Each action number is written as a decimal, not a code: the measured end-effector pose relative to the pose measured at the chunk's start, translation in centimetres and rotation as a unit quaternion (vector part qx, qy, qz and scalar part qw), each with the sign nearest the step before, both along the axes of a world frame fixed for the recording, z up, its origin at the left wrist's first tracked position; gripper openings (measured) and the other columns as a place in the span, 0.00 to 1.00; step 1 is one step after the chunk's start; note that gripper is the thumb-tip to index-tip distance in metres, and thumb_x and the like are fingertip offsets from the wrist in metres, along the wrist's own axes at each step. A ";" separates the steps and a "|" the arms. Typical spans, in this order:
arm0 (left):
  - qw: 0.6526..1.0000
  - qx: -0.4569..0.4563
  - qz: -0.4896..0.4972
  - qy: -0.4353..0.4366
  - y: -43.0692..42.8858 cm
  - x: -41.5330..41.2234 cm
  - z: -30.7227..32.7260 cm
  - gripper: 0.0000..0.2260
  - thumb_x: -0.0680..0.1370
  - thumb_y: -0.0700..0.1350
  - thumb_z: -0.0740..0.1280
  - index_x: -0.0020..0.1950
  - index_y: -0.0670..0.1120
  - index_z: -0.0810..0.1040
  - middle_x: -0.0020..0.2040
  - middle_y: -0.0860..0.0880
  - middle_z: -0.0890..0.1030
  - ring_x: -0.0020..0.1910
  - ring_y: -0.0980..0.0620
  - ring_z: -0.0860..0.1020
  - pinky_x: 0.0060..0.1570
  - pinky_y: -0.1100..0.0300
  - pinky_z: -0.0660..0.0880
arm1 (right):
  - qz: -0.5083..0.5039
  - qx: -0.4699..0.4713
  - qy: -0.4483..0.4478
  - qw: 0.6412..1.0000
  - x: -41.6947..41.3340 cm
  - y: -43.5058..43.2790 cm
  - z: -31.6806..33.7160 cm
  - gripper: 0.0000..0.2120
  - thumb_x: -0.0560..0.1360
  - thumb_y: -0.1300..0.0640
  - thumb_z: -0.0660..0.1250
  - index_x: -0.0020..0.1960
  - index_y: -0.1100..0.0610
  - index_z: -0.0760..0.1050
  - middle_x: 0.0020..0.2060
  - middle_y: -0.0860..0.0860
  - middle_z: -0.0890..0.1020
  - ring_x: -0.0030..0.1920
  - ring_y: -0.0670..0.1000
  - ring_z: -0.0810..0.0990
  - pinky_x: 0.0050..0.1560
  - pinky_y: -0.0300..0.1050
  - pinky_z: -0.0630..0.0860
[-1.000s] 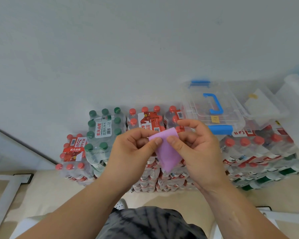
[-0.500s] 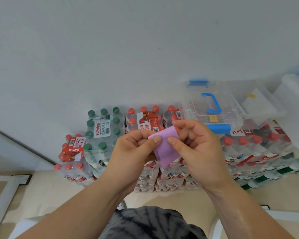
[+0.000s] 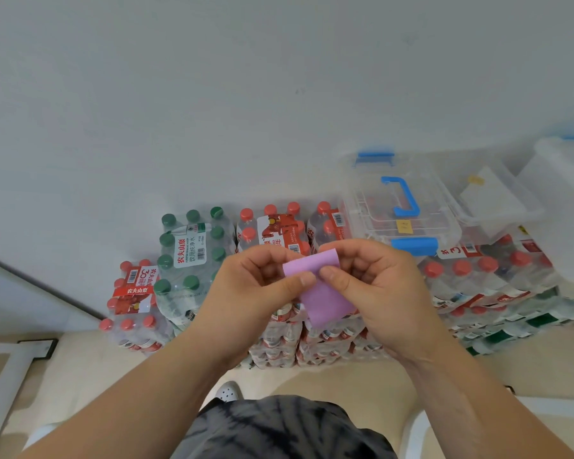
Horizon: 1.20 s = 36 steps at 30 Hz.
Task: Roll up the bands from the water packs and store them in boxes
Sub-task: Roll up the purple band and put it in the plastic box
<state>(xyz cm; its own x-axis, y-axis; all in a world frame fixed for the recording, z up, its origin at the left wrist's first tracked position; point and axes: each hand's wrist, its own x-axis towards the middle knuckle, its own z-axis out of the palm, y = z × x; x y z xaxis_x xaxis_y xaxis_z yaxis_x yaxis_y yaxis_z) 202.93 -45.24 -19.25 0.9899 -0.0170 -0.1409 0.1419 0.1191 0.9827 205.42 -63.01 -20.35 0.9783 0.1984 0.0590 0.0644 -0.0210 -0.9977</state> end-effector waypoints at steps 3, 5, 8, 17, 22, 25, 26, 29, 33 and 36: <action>0.998 0.052 0.006 -0.046 0.2 0.4 0.1 0.13 0.72 0.33 0.74 0.53 0.47 0.83 0.45 0.38 0.84 0.44 0.46 0.83 0.44 0.52 0.82 | 0.001 0.004 0.020 1.000 0.1 0.4 -0.3 0.11 0.74 0.65 0.73 0.53 0.54 0.83 0.43 0.53 0.87 0.43 0.51 0.85 0.44 0.41 0.82; 0.996 0.059 -0.001 -0.070 0.5 0.7 0.2 0.14 0.72 0.33 0.74 0.52 0.49 0.84 0.45 0.40 0.85 0.45 0.47 0.84 0.45 0.54 0.82 | 0.016 0.023 0.025 0.999 0.2 0.6 -0.1 0.10 0.74 0.65 0.72 0.53 0.54 0.83 0.44 0.53 0.87 0.45 0.53 0.85 0.47 0.44 0.83; 0.997 0.040 -0.015 -0.067 1.3 1.3 0.2 0.10 0.69 0.38 0.74 0.47 0.50 0.87 0.45 0.47 0.87 0.45 0.51 0.85 0.45 0.59 0.81 | 0.036 0.008 0.003 0.999 0.6 0.9 0.2 0.13 0.75 0.67 0.72 0.56 0.54 0.82 0.46 0.53 0.87 0.47 0.56 0.85 0.49 0.47 0.84; 0.994 -0.076 -0.074 0.028 4.9 4.5 -0.7 0.05 0.74 0.41 0.73 0.47 0.46 0.87 0.44 0.42 0.86 0.42 0.48 0.83 0.42 0.57 0.80 | 0.001 -0.096 -0.033 0.995 2.9 3.8 0.3 0.12 0.74 0.55 0.74 0.56 0.46 0.82 0.44 0.52 0.84 0.46 0.56 0.83 0.45 0.55 0.83; 0.993 -0.030 -0.115 0.027 7.3 6.6 -0.8 0.07 0.72 0.46 0.71 0.47 0.47 0.87 0.43 0.44 0.87 0.42 0.48 0.84 0.42 0.57 0.80 | -0.037 -0.105 -0.020 0.994 3.9 5.9 0.2 0.11 0.72 0.54 0.74 0.54 0.47 0.83 0.45 0.49 0.85 0.46 0.50 0.84 0.46 0.48 0.83; 0.989 0.026 -0.141 -0.022 8.3 7.8 -1.1 0.08 0.71 0.43 0.76 0.49 0.50 0.86 0.46 0.47 0.87 0.46 0.44 0.85 0.45 0.49 0.82 | -0.077 -0.071 -0.002 0.995 4.3 7.5 -0.1 0.09 0.73 0.61 0.74 0.51 0.51 0.83 0.40 0.52 0.84 0.40 0.48 0.81 0.41 0.42 0.80; 0.989 0.034 -0.141 -0.034 8.6 8.1 -1.2 0.10 0.71 0.41 0.78 0.49 0.52 0.85 0.47 0.47 0.87 0.46 0.41 0.84 0.47 0.42 0.82 | -0.093 -0.061 0.006 0.994 4.4 8.0 -0.2 0.08 0.73 0.62 0.74 0.49 0.52 0.82 0.38 0.51 0.84 0.38 0.47 0.80 0.39 0.40 0.79; 0.988 0.053 -0.132 -0.063 9.3 9.0 -1.9 0.10 0.71 0.43 0.74 0.49 0.55 0.84 0.46 0.47 0.86 0.46 0.38 0.84 0.47 0.35 0.80 | -0.135 -0.026 0.027 0.990 4.7 9.3 -0.3 0.05 0.69 0.55 0.74 0.45 0.50 0.84 0.36 0.49 0.85 0.37 0.45 0.81 0.39 0.37 0.78; 0.984 0.084 -0.132 -0.082 10.1 10.1 -2.9 0.05 0.75 0.45 0.73 0.49 0.54 0.84 0.41 0.46 0.86 0.42 0.40 0.84 0.42 0.36 0.80 | -0.150 -0.029 0.043 0.987 4.8 10.3 0.0 0.09 0.69 0.57 0.74 0.49 0.52 0.84 0.40 0.52 0.87 0.40 0.46 0.84 0.42 0.37 0.80; 0.987 0.063 -0.131 -0.073 10.4 10.6 -3.1 0.03 0.76 0.44 0.73 0.47 0.52 0.85 0.39 0.47 0.85 0.41 0.41 0.83 0.40 0.40 0.79 | -0.148 -0.063 0.046 0.986 4.8 10.6 -0.2 0.09 0.72 0.66 0.74 0.50 0.56 0.84 0.41 0.51 0.88 0.41 0.46 0.85 0.44 0.38 0.80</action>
<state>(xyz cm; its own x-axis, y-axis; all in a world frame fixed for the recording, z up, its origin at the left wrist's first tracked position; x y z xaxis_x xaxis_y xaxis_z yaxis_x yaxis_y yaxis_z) 213.57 -34.87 -22.31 0.9640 -0.2656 -0.0149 0.0078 -0.0278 0.9996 210.24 -52.37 -20.54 0.9944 -0.0975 -0.0401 -0.0544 -0.1491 -0.9873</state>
